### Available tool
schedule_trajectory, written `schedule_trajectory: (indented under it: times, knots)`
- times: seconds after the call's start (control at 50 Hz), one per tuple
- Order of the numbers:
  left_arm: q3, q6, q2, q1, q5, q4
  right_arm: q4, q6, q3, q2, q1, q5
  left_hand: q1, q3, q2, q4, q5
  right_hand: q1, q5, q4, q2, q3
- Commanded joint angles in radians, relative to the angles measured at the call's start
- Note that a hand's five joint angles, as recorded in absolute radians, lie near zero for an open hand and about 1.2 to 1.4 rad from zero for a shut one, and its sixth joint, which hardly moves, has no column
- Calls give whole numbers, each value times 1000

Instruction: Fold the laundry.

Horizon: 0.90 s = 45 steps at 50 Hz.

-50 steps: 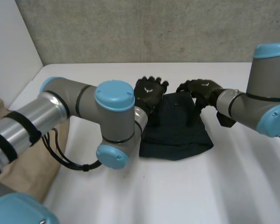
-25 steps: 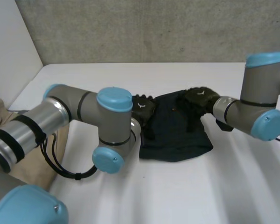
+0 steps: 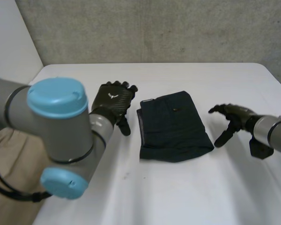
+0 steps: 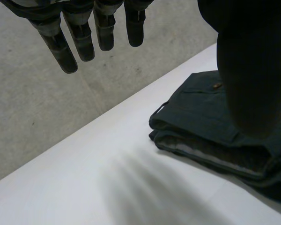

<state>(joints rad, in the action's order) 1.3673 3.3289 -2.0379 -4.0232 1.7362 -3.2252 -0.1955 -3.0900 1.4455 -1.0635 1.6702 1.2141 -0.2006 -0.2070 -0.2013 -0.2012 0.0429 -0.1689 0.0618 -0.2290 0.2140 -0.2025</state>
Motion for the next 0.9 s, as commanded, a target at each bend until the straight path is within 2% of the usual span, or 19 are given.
schedule_trajectory:
  times: [0.02,0.14,0.26,0.38,0.52,0.68,0.7,0.74,0.8,0.9]
  knots:
    - [202,-74,116,-33,2,-85,71,-1,81,22,10,-10,22,29,23,23,-39,-6,-62,54,-39,28]
    - [312,-127,171,-72,-1,-96,93,-3,76,49,11,-10,25,32,26,26,-42,-6,-62,54,-39,28]
    - [361,-135,191,-111,-12,-114,123,-4,62,72,28,-1,25,32,26,26,-42,-6,-62,54,-39,28]
    - [366,-135,191,-115,-20,-119,130,-13,15,112,68,4,25,32,26,26,-42,-6,-62,54,-39,28]
    - [366,-135,191,-112,-20,-119,130,-32,-51,169,109,7,25,32,26,26,-42,-142,75,-82,97,-108]
    - [366,-135,191,-114,-18,-119,128,-33,-125,226,149,12,25,32,26,26,-42,-479,412,-419,434,-446]
    - [366,-135,191,-114,-18,-119,130,-33,-138,237,157,12,25,32,26,26,-42,-637,569,-577,592,-603]
    - [366,-135,191,-114,-18,-119,130,-33,-148,241,161,13,25,32,26,26,-42,-773,705,-713,728,-739]
    - [366,-135,191,-112,-18,-119,130,-32,-177,243,163,9,25,32,26,26,-42,-1226,1158,-1166,1181,-1192]
    - [366,-135,189,-115,-18,-119,130,-13,-259,258,163,-5,25,32,26,26,-42,-1227,1160,-1167,1182,-1194]
